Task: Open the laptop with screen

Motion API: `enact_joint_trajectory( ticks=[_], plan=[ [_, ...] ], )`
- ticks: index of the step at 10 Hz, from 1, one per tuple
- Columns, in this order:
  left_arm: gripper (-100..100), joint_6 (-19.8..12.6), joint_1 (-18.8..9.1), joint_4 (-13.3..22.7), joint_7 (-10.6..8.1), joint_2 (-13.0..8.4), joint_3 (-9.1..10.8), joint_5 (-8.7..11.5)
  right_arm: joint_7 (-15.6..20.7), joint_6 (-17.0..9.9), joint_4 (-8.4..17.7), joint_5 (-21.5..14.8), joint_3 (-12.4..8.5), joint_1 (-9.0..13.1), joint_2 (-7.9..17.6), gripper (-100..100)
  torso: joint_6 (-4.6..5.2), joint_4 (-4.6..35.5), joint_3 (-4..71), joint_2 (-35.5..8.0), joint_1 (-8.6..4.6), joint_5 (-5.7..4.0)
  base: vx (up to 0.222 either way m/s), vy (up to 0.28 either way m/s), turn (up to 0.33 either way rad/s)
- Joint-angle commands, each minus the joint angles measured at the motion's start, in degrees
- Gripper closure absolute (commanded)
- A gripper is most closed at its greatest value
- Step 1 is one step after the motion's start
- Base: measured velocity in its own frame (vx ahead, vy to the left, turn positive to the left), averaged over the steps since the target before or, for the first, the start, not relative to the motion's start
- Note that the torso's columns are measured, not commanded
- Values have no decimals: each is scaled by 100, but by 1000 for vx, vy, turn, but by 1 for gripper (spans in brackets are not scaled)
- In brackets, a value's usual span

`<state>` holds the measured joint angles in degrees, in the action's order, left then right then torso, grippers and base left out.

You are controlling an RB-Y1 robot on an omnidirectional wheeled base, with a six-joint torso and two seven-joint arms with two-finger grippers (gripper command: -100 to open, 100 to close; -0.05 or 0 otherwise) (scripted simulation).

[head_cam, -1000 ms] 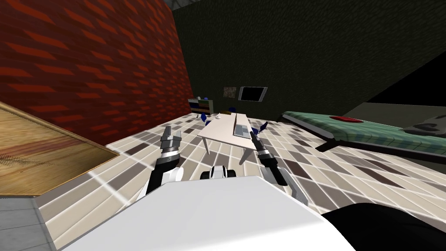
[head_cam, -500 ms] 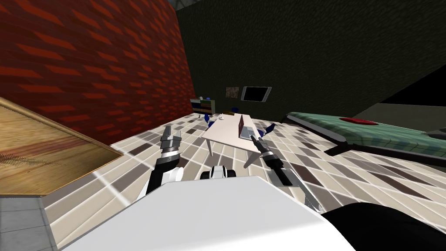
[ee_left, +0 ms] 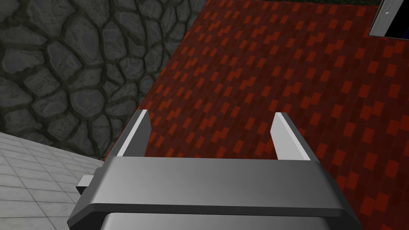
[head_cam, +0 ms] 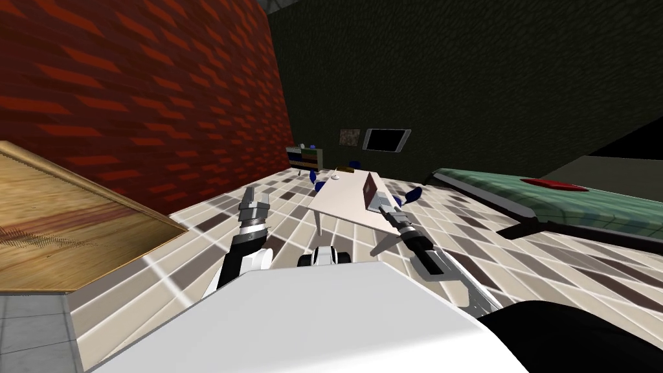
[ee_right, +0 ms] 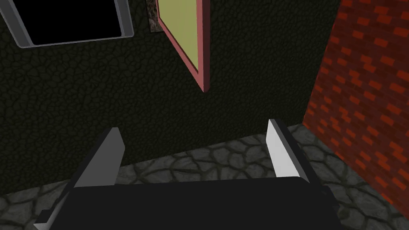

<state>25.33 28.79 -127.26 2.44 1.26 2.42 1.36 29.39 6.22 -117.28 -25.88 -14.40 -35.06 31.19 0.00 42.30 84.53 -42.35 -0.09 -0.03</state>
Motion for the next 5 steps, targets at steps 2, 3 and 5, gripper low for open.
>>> enact_joint_trajectory(
  ticks=[2, 3, 5],
  plan=[
    [0, 0, 0, 0, 0, 0, 0, 0, 496, -437, 356, -540, -265, -87, 582, -100, -1, -2, 6, 10, 9, 4, 122, 152, 44],
    [0, 0, 0, 0, 0, 0, 0, 0, 624, -538, 455, -683, -338, -118, 755, -100, 0, -3, 7, 9, 13, 5, 108, 159, 44],
    [0, 0, 0, 0, 0, 0, 0, 0, 869, -732, 642, -956, -478, -177, 1057, -100, 0, 0, 2, 2, 6, 3, 102, 140, 36]
  ],
)
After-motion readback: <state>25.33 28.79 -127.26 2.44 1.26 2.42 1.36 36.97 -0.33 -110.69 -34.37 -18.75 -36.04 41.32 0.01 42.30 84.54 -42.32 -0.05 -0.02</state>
